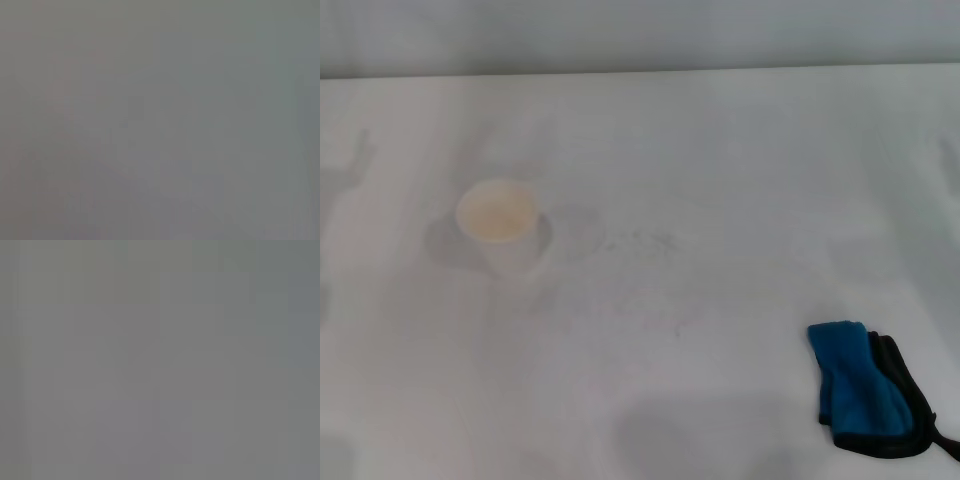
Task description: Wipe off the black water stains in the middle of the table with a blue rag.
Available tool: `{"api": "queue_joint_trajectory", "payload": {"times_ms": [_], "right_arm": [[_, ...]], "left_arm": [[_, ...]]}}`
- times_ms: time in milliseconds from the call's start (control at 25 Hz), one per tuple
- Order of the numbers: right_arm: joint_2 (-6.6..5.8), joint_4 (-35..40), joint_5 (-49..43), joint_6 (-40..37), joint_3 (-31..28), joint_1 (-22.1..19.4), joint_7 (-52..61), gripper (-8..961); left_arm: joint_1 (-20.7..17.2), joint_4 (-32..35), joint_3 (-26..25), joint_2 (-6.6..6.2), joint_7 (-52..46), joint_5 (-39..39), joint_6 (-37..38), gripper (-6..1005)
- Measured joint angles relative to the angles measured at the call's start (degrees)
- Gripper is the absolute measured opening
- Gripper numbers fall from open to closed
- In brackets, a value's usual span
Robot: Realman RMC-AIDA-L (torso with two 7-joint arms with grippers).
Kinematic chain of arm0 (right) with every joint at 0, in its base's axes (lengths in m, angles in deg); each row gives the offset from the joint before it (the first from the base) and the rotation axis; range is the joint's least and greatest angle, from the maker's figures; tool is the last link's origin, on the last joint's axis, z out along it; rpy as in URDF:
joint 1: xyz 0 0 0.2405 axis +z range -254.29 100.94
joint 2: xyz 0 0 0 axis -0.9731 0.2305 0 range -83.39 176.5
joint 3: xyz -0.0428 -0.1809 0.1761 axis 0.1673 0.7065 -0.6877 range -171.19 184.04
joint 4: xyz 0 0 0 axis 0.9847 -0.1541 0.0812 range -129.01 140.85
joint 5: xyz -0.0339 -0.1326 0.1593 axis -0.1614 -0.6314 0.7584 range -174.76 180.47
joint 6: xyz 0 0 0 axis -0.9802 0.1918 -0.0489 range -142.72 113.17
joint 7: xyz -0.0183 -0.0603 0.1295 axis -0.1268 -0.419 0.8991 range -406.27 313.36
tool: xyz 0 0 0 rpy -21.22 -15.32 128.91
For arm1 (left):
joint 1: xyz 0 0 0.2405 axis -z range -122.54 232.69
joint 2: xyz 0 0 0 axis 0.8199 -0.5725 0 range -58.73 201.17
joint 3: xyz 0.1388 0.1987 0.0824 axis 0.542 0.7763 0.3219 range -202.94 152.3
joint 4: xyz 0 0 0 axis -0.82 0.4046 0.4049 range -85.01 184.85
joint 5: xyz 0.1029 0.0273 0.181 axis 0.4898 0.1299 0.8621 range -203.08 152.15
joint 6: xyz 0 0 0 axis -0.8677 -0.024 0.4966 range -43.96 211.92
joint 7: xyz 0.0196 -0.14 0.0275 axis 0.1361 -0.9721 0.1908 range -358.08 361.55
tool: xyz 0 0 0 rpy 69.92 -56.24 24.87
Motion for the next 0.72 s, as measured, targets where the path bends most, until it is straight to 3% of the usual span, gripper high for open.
{"api": "queue_joint_trajectory", "payload": {"times_ms": [40,160,400,720], "right_arm": [[0.09,-3.1,5.3,0.0,-0.9,0.0,-8.8,385],[0.12,-4.4,8.8,-0.3,-1.4,0.0,-13.0,384],[0.03,-5.2,11.8,-1.4,-6.3,-0.4,-17.1,384],[-0.08,-4.8,12.0,-4.2,-6.7,-1.0,-18.2,384]], "left_arm": [[-0.2,0.0,0.0,0.02,0.0,0.0,0.0,885],[-1.2,0.0,0.0,0.08,0.0,0.0,-0.1,885],[-3.4,0.2,-0.1,0.26,0.0,0.0,-0.6,885],[-5.0,0.7,0.0,0.40,0.4,0.4,-2.0,885]]}}
